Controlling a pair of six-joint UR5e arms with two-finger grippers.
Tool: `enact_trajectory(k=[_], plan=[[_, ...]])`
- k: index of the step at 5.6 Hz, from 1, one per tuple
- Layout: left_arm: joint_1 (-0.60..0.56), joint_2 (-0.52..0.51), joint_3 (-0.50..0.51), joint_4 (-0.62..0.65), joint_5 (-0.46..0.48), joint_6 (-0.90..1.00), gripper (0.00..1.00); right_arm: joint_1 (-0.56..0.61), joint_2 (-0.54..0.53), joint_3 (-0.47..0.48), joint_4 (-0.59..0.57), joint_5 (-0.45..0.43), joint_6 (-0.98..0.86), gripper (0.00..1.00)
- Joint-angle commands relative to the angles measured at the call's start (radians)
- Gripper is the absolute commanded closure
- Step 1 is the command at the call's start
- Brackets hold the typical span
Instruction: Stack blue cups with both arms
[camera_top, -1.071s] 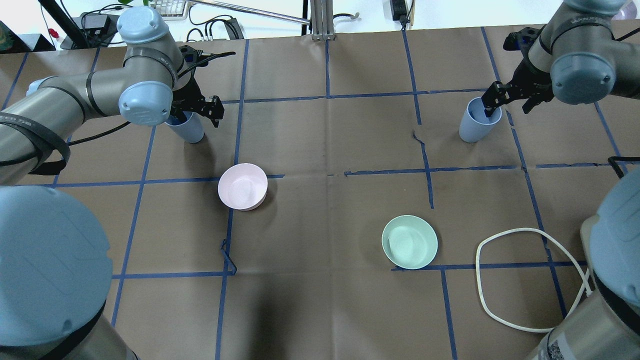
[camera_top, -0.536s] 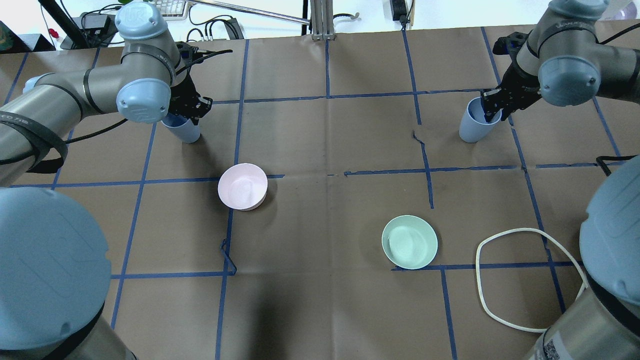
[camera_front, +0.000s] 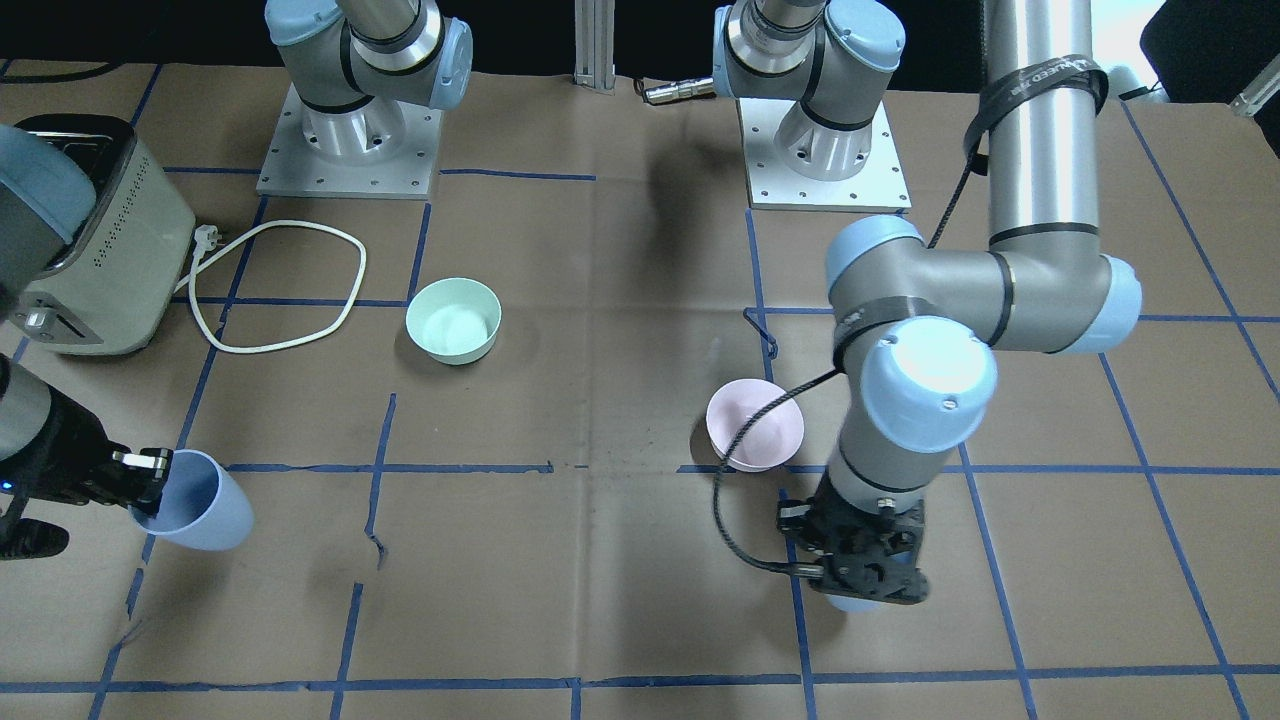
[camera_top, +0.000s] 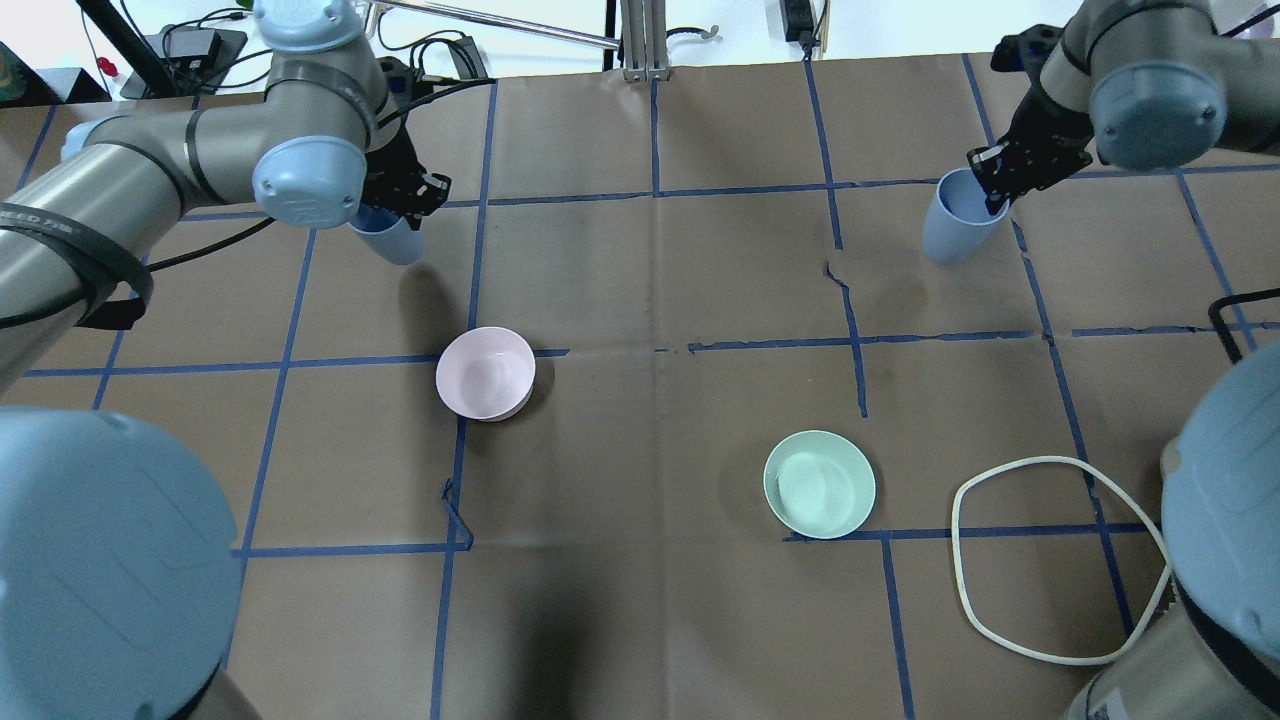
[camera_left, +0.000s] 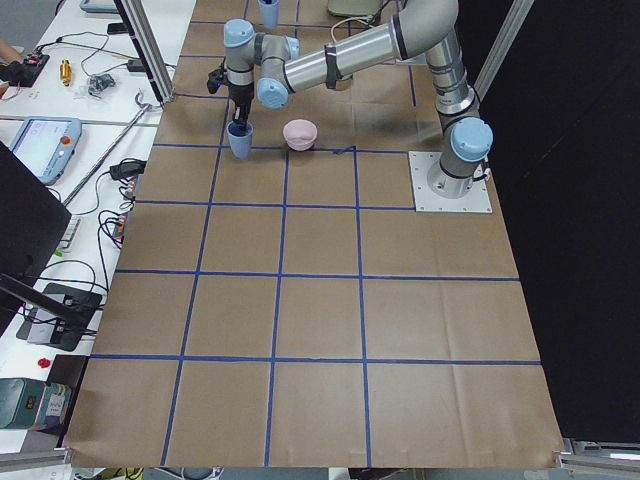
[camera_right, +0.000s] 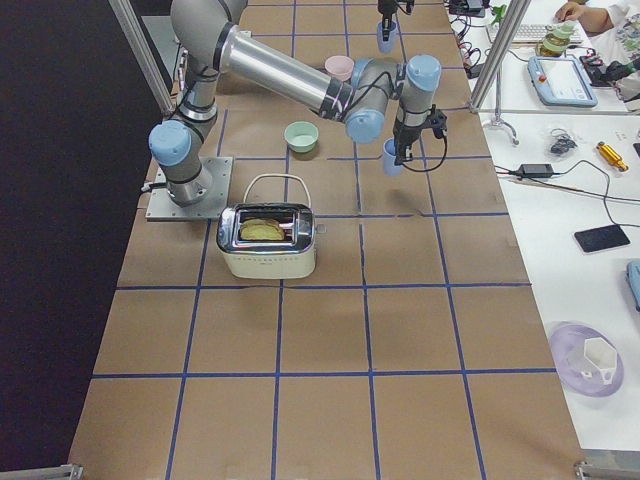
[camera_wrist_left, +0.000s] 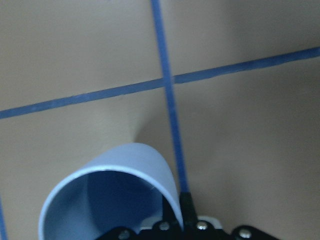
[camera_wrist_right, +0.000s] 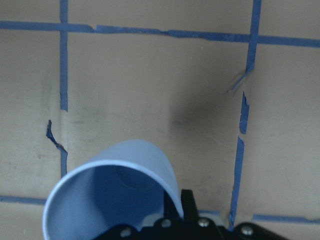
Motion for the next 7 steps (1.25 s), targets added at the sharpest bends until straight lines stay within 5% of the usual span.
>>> enact_trajectory(k=[1, 4, 5, 7], plan=[[-0.207, -0.089, 0.114, 0.002, -0.012, -0.182, 1.00, 0.002, -0.084, -0.160, 0.312, -0.036, 0.009, 0.93], [-0.295, -0.140, 0.122, 0.001, -0.074, -0.175, 0.97, 0.002, -0.094, -0.171, 0.352, -0.037, 0.010, 0.93], [-0.295, -0.151, 0.119, 0.007, -0.075, -0.176, 0.01, 0.002, -0.094, -0.171, 0.352, -0.036, 0.012, 0.93], [-0.295, -0.104, 0.122, -0.004, -0.080, -0.176, 0.01, 0.002, -0.092, -0.171, 0.350, -0.034, 0.012, 0.93]])
